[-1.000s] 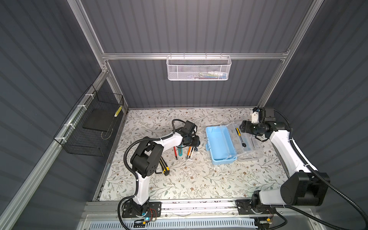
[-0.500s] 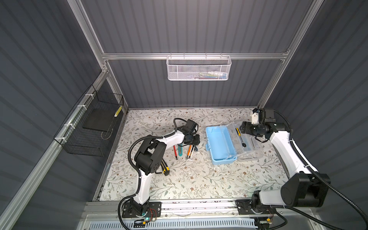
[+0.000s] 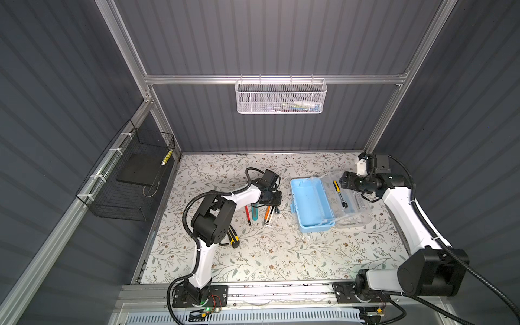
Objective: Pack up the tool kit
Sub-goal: 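Grasp the red-black handled ratchet with the left gripper and lift it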
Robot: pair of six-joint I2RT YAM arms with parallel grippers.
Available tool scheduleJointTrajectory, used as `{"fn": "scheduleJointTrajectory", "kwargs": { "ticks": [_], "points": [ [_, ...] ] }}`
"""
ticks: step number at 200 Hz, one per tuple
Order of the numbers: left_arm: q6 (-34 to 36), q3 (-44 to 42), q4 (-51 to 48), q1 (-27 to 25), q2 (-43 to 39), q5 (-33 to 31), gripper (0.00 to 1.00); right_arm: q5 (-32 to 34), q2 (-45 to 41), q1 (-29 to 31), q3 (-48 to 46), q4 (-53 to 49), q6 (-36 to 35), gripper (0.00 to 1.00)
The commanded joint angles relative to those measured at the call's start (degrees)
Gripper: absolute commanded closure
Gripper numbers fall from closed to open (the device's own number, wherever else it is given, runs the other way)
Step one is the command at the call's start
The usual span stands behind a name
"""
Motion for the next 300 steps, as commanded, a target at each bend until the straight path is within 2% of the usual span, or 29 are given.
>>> {"fn": "scheduleJointTrajectory", "kwargs": {
  "ticks": [1, 56, 98, 147, 211, 220, 271, 300],
  "points": [
    [0.7, 0.6, -0.9, -0.4, 1.6, 0.4, 0.69, 0.3, -0.6, 0.1, -0.3, -1.1, -0.2, 0.23],
    [1.1, 0.9, -1.0, -0.4, 2.5, -0.2, 0.73, 0.7, -1.0, 0.1, -0.5, -1.1, -0.6, 0.22],
    [0.8, 0.6, 0.3, -0.4, 1.9, 1.5, 0.9, 0.4, -1.0, 0.1, -0.6, -1.0, -0.2, 0.22],
    [-2.0, -0.4, 5.1, -0.4, -0.7, 5.6, 1.0, -3.1, -1.6, 0.1, -1.3, -0.3, 2.4, 0.3],
    [-5.0, -2.3, 10.4, -0.5, -7.9, 7.7, 1.0, -12.5, -4.2, 1.6, -6.4, 7.1, 11.5, 0.33],
    [-5.5, -2.3, 11.1, -0.6, -9.1, 8.0, 1.0, -15.8, -4.2, 2.6, -7.0, 8.5, 12.4, 0.33],
    [-6.7, -2.3, 14.7, -2.7, -12.1, 9.5, 1.0, -19.1, 0.0, 9.8, -6.8, 14.0, 16.2, 0.32],
    [-7.9, -2.3, 17.5, -3.8, -12.2, 13.2, 1.0, -20.7, 2.2, 12.8, -6.8, 18.7, 18.0, 0.32]
  ]
}}
